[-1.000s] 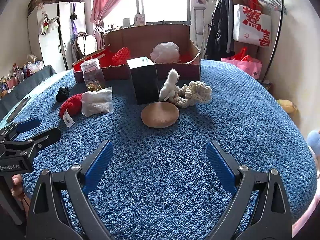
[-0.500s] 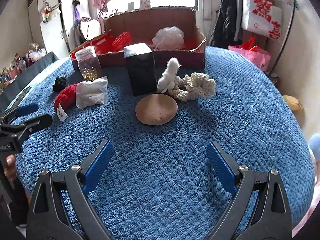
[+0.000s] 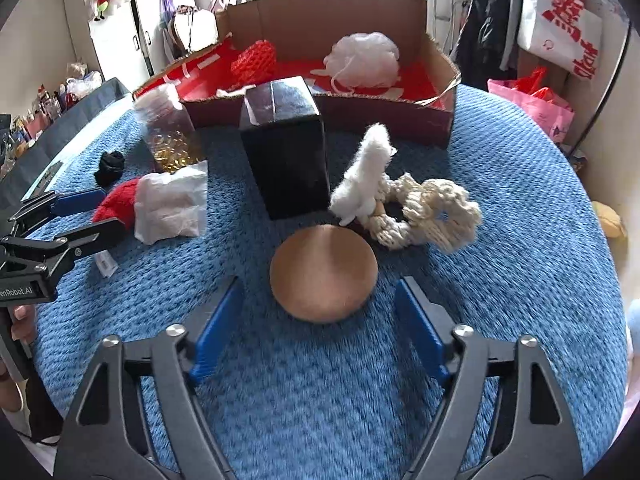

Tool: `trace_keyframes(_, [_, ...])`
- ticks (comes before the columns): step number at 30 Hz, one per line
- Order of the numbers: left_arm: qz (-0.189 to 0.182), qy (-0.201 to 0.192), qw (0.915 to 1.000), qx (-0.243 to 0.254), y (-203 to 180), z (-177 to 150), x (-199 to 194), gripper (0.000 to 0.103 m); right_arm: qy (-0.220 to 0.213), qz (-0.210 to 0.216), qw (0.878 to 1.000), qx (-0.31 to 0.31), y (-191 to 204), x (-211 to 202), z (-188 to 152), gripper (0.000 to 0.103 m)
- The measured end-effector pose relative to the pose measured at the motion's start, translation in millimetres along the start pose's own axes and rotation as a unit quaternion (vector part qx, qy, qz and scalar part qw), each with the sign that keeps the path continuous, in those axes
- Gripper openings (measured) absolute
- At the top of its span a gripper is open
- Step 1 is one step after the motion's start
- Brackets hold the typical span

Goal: Organize soft objects
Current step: 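Grasp the brown round pad with the right tool while the left tool grasps the red knitted ball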

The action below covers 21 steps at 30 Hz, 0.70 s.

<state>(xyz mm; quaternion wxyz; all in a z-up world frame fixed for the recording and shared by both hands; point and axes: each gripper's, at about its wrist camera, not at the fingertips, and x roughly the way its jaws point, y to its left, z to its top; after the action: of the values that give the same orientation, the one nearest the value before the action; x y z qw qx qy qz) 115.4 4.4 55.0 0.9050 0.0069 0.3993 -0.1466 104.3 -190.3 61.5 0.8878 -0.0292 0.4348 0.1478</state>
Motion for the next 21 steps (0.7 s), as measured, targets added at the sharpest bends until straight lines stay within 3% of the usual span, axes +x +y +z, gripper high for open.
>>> trace_keyframes(1, [-0.005,0.007,1.0000,-0.001,1,1,4,0.071,0.002,-0.001,1.000,0.000,0,3,2,0.052])
trace_keyframes(3, [-0.019,0.024,0.9995,-0.008,2,1,12,0.048,-0.001,0.000,1.000,0.001,-1,5,3,0.048])
trace_keyframes(4, [-0.018,0.026,0.9994,-0.011,3,0,14,0.046,-0.003,0.002,1.000,0.001,-1,4,3,0.046])
trace_keyframes(13, [-0.040,0.015,0.9987,-0.029,4,-9,-3,0.043,-0.030,0.048,0.998,-0.020,18,-21,-5,0.045])
trace_keyframes(21, [-0.037,0.020,0.9986,-0.030,4,-18,-9,0.043,-0.027,0.072,0.996,-0.039,36,-24,-12,0.045])
